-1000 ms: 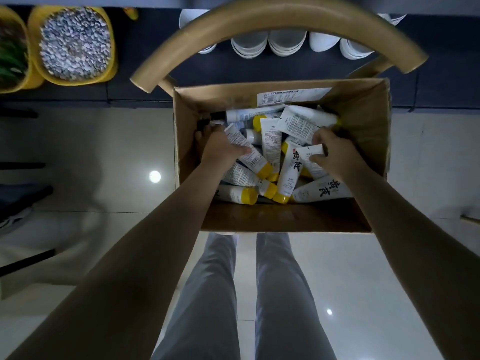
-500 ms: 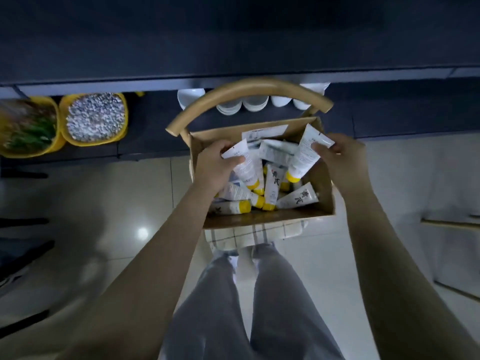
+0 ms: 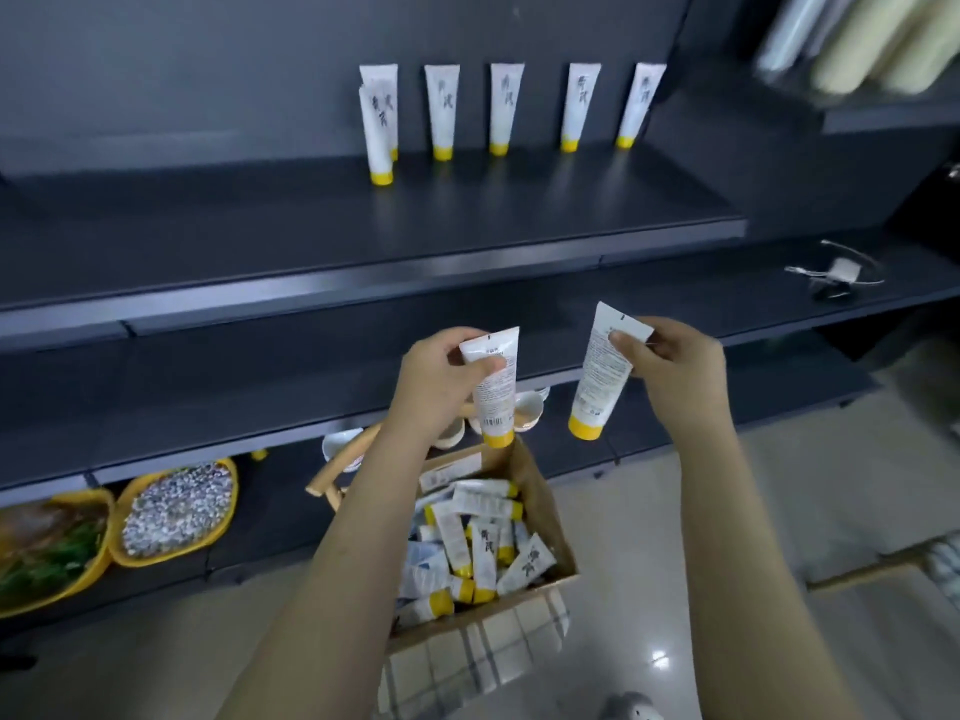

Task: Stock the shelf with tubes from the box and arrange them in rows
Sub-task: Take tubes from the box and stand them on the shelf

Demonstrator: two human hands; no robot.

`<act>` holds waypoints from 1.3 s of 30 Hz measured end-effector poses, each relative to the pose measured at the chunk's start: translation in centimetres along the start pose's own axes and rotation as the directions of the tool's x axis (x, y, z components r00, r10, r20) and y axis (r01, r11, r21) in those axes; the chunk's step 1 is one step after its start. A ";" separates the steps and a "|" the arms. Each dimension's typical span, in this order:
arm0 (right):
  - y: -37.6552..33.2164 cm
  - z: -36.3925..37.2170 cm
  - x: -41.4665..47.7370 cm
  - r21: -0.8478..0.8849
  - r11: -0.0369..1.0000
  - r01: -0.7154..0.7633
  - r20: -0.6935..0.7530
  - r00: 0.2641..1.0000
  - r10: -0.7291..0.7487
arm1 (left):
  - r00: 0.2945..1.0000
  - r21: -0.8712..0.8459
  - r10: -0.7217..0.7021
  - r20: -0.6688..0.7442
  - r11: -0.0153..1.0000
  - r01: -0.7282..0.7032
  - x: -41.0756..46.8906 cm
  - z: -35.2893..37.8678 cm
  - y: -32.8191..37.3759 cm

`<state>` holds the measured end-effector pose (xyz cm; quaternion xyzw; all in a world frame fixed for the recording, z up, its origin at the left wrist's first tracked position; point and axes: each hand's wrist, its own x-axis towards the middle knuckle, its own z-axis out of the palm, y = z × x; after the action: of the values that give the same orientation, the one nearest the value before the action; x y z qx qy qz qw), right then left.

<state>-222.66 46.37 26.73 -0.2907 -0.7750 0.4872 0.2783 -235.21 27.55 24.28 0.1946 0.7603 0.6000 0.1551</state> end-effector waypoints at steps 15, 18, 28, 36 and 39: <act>4.5 -21.1 7.7 0.092 0.990 0.105 0.037 0.993 -0.109 | 0.982 -0.034 0.077 -0.173 0.996 -0.084 -1.0 20.6 11.2; 5.5 -24.1 9.4 0.120 0.987 0.104 0.066 0.991 -0.113 | 0.975 -0.024 0.072 -0.211 0.997 -0.078 -1.0 23.9 12.9; 7.4 -27.5 14.4 0.198 0.975 0.099 0.113 0.986 -0.123 | 0.968 0.030 0.095 -0.234 0.995 -0.090 1.5 28.7 15.9; 7.1 -24.9 22.2 0.169 0.982 0.083 0.199 0.973 -0.117 | 0.951 -0.055 0.078 -0.301 0.994 -0.099 8.7 28.9 15.1; 6.8 -22.7 26.4 0.180 0.980 0.082 0.203 0.972 -0.119 | 0.947 -0.088 0.076 -0.311 0.990 -0.108 13.1 28.3 14.5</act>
<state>-223.10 81.34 32.86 -0.1725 -0.7697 0.5650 0.2422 -231.80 60.90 31.76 0.1262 0.7328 0.6684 0.0169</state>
